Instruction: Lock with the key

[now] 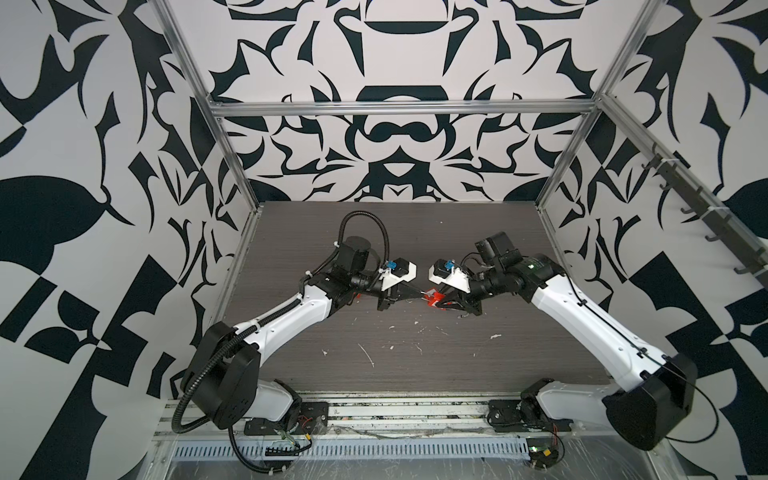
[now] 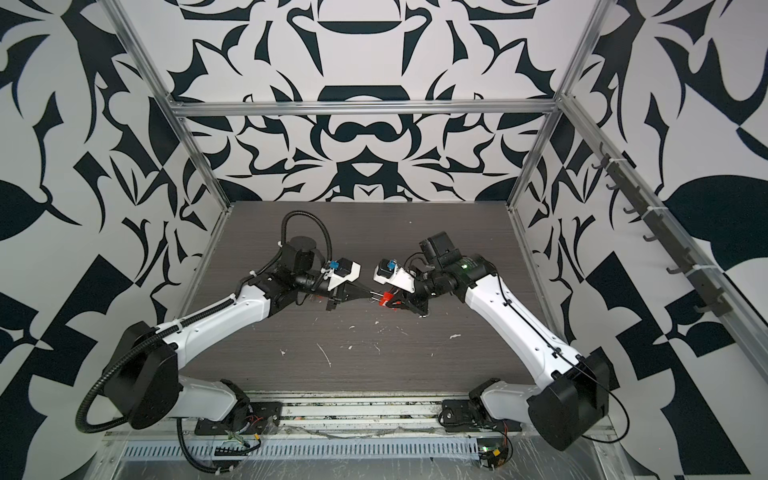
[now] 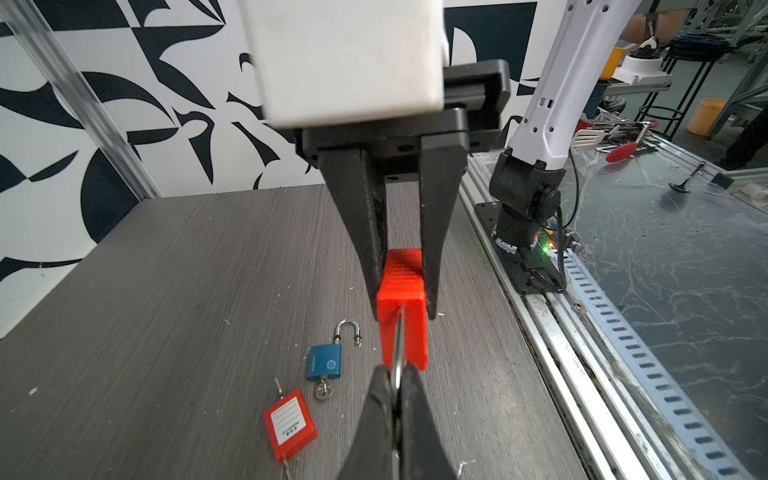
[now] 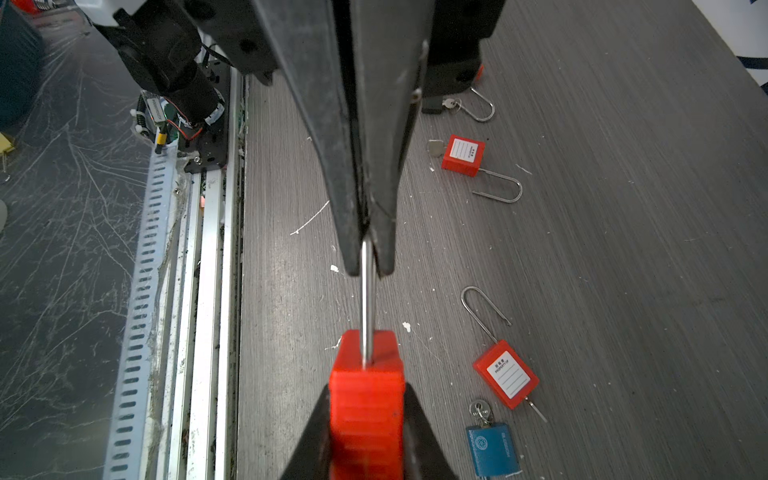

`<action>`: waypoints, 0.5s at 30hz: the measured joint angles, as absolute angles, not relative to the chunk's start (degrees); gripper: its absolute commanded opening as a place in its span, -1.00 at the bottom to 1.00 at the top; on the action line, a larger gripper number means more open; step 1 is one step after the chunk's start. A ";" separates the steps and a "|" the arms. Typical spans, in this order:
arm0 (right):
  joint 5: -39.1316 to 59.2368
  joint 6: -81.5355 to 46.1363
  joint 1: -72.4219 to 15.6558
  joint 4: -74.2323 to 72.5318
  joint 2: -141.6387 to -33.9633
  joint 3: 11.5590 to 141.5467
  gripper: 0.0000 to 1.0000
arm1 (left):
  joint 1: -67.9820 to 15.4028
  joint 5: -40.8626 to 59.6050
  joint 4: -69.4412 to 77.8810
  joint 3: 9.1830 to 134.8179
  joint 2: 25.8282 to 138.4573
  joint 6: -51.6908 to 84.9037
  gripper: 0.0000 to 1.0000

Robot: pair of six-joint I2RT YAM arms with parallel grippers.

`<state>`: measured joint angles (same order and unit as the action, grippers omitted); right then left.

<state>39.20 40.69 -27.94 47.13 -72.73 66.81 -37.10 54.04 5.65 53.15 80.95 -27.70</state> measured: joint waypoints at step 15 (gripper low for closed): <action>38.17 37.56 -27.27 44.53 -76.16 69.60 0.25 | -34.87 55.48 25.26 48.71 85.32 -12.86 -1.00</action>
